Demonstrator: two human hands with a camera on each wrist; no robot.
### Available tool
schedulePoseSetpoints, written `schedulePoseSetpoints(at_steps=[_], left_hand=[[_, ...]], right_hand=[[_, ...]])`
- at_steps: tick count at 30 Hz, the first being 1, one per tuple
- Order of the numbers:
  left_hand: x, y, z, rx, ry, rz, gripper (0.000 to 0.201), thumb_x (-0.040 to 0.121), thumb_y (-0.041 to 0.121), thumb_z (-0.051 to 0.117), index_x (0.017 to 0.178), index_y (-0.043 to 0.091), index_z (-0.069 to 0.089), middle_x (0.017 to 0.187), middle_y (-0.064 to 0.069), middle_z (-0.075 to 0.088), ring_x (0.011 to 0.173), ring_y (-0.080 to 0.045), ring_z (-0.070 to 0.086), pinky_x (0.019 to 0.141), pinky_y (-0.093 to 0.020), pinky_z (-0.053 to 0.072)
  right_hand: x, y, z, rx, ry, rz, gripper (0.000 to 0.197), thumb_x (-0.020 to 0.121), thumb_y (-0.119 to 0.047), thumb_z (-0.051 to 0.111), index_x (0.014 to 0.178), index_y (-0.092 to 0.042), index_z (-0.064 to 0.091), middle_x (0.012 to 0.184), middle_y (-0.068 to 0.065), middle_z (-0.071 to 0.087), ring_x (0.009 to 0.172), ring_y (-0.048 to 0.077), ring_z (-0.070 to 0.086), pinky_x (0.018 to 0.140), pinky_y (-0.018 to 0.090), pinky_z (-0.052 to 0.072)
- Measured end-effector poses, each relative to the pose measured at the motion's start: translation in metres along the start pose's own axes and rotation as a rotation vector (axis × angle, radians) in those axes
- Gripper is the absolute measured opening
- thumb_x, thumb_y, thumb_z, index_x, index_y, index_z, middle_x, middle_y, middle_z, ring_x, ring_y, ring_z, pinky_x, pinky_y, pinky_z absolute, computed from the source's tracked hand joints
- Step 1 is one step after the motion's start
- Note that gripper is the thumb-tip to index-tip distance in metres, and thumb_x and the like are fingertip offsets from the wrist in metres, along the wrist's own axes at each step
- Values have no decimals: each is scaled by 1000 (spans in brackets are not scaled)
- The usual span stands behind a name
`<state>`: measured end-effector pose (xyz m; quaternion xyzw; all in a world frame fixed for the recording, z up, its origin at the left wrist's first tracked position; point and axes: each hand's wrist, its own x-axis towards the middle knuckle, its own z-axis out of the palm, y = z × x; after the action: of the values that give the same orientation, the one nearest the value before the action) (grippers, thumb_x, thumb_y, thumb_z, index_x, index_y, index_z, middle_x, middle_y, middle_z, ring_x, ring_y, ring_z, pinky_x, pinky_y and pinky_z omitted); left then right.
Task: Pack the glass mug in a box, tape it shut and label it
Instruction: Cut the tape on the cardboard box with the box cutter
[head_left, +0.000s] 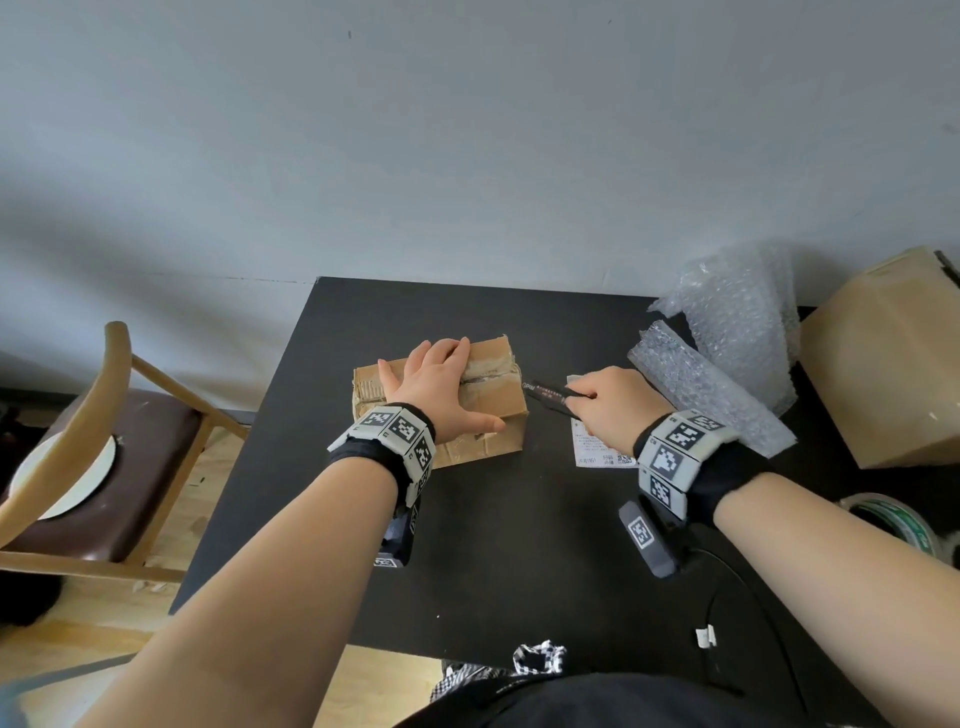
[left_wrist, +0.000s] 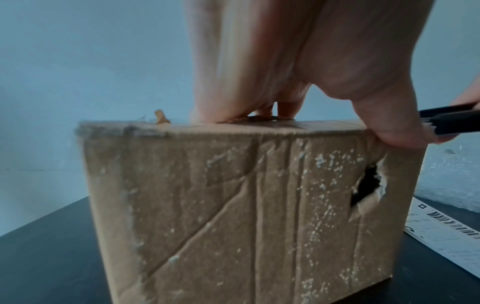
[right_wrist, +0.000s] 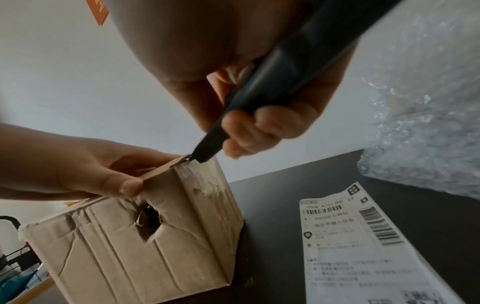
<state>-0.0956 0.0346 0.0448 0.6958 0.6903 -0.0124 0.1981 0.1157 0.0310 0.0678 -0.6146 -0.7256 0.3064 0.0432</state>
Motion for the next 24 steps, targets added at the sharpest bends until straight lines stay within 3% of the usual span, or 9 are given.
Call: schedulePoseSetpoints(at_steps=[2,3,5,8,10,15,18,20,24], left_hand=[[-2,0,0,1,10,4,110,66,71,65,150,29,8,156,10,13,146,-20,0,111,-63,-6],[-4,0,1,-3,27,7,109,66,70,66,150,29,9,156,10,12,146,-20,0,111,-63,-6],[-8,1,5,-37,117,33,100,67,64,69,147,32,20,156,8,15,146,-20,5,112,-60,-5],[-17,4,14,-58,284,115,67,69,56,72,127,33,49,141,8,35,135,-17,28,116,-53,7],[-20,6,19,-69,309,111,60,71,58,68,122,30,54,134,8,41,128,-16,35,115,-48,13],[-18,12,20,-72,291,68,55,79,56,62,123,23,55,135,6,42,129,-17,36,114,-48,16],[-19,14,18,-63,263,72,52,78,54,64,119,23,57,135,7,41,127,-15,36,113,-49,16],[-18,14,17,-68,244,72,51,77,54,65,117,23,57,133,7,41,126,-15,36,113,-49,17],[-17,16,14,-62,220,64,48,77,52,66,113,22,56,129,5,43,122,-16,40,112,-50,19]], right_hand=[[1,0,2,-2,37,14,29,93,-23,46,104,-8,67,104,12,67,83,27,62,78,40,54],[1,1,3,2,49,17,28,93,-22,46,102,-9,68,99,12,68,82,28,62,76,40,54],[0,6,3,14,82,30,25,91,-20,45,81,-14,67,76,7,63,72,29,59,63,35,49],[0,5,4,-2,119,49,31,91,-19,43,60,-15,46,60,2,48,63,26,50,52,28,33],[1,-2,6,-38,123,47,31,91,-20,43,61,-15,44,62,1,48,63,23,48,51,28,31],[6,-10,9,-51,78,43,32,92,-21,43,60,-17,47,65,1,50,71,26,52,58,28,34],[1,-6,5,-24,50,37,26,91,-20,45,81,-7,65,76,8,61,74,31,57,60,33,44],[-2,-6,2,-21,44,38,28,92,-20,46,99,-5,67,90,12,67,77,30,61,67,38,51],[5,-14,1,-89,40,63,24,89,-21,45,77,-12,63,72,4,57,75,28,58,57,28,38]])
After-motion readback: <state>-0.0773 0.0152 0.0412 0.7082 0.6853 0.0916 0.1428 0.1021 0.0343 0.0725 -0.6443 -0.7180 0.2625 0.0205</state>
